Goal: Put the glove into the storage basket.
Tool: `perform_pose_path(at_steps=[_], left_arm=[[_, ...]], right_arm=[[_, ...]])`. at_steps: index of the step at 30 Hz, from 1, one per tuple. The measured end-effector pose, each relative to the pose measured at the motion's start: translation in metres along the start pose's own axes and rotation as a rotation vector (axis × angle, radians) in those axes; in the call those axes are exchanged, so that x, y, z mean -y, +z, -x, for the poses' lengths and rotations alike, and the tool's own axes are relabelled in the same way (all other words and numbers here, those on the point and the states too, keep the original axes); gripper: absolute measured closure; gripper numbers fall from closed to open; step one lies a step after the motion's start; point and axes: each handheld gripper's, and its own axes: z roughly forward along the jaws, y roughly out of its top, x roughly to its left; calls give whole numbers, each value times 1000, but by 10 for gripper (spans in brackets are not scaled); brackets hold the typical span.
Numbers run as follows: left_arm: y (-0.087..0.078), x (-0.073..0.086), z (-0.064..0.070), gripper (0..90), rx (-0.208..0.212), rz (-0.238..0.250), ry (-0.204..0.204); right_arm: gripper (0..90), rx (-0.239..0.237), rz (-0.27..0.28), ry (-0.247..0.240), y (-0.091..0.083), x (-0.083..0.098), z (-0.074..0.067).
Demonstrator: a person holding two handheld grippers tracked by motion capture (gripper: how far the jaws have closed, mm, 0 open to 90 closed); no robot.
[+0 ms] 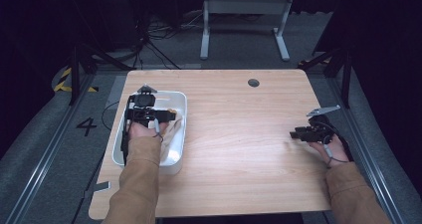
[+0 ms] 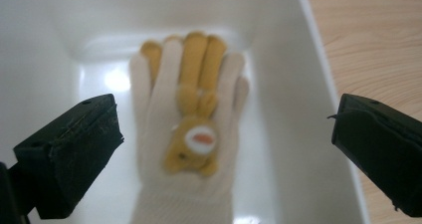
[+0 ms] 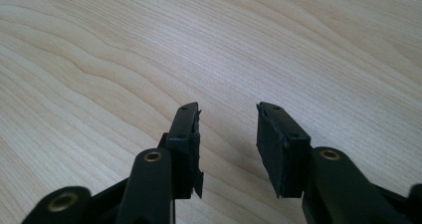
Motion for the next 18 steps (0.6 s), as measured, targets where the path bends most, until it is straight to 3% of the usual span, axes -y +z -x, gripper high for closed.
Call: perform_pose_path(at_steps=[2,5,6,8,9,10,12,13,15,18], left_arm=[[0,-1,4,0,8,23,4],[0,-7,22,0,78,86,53],[0,-7,22,0,78,86,53],[-2,-9,33,0,114,117,91],[-4,-10,44,0,164,162,135],[-4,-10,44,0,164,162,135],[-5,-10,62,0,207,189,195],[-5,-10,62,0,207,189,195],[-5,-10,77,0,279,201,236],[-6,-10,93,7,352,206,285]], right_arm=[[620,2,-3,1,0,1,0],[612,9,0,6,-3,4,1],[612,9,0,6,-3,4,1],[605,17,4,10,-5,6,3],[606,22,8,8,-6,8,3],[608,23,12,8,-7,9,3],[611,21,16,8,-8,9,3],[611,21,16,8,-8,9,3],[612,20,26,9,-10,10,3],[612,17,33,7,-11,11,3]])
